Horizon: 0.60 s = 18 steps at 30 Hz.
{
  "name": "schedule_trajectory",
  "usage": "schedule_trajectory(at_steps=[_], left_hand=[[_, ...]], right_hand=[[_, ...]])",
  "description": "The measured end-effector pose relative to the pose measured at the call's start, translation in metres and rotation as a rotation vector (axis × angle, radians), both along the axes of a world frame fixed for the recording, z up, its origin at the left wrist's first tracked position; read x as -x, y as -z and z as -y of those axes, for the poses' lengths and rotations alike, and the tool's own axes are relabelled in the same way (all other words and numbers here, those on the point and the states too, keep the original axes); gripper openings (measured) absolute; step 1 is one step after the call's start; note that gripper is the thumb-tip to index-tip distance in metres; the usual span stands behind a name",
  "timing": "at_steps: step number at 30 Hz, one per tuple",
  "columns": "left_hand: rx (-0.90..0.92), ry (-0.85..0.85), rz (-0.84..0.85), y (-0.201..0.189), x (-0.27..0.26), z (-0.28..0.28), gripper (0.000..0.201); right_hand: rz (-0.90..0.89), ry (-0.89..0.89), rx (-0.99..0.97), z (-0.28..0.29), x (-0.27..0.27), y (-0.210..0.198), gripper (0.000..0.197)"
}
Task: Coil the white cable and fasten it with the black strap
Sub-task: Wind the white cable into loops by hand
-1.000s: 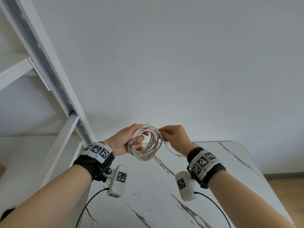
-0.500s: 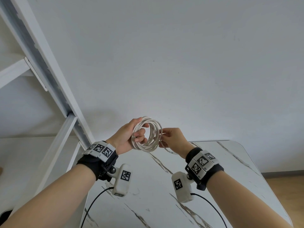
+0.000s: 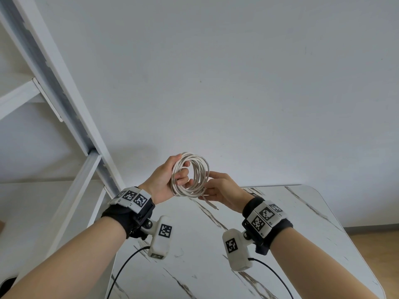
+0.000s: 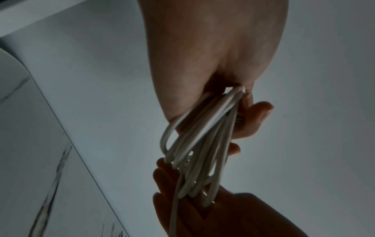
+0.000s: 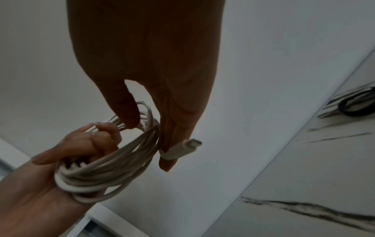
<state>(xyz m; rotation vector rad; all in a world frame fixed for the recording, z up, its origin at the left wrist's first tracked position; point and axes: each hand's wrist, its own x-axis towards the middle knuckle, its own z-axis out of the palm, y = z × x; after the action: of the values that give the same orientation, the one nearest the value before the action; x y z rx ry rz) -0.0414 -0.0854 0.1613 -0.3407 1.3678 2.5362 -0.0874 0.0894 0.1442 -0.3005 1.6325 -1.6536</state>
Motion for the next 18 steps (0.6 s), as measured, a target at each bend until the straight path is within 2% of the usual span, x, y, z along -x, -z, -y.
schedule_trajectory(at_steps=[4, 8, 13, 18], left_hand=[[0.038, 0.096, 0.018, 0.002, -0.005, 0.000, 0.037], [0.060, 0.202, 0.067, 0.006, -0.008, 0.000, 0.038], [0.102, 0.232, 0.091, 0.009, -0.007, 0.003, 0.038], [0.127, 0.212, 0.094, 0.013, -0.003, 0.009, 0.038]], right_hand=[[-0.042, -0.010, -0.122, 0.002, 0.001, -0.001, 0.033], [-0.030, -0.074, -0.112, 0.000, -0.001, -0.002, 0.034], [-0.082, -0.050, -0.112, -0.002, -0.006, 0.000, 0.013], [-0.154, -0.003, -0.178, -0.004, -0.004, 0.001, 0.024]])
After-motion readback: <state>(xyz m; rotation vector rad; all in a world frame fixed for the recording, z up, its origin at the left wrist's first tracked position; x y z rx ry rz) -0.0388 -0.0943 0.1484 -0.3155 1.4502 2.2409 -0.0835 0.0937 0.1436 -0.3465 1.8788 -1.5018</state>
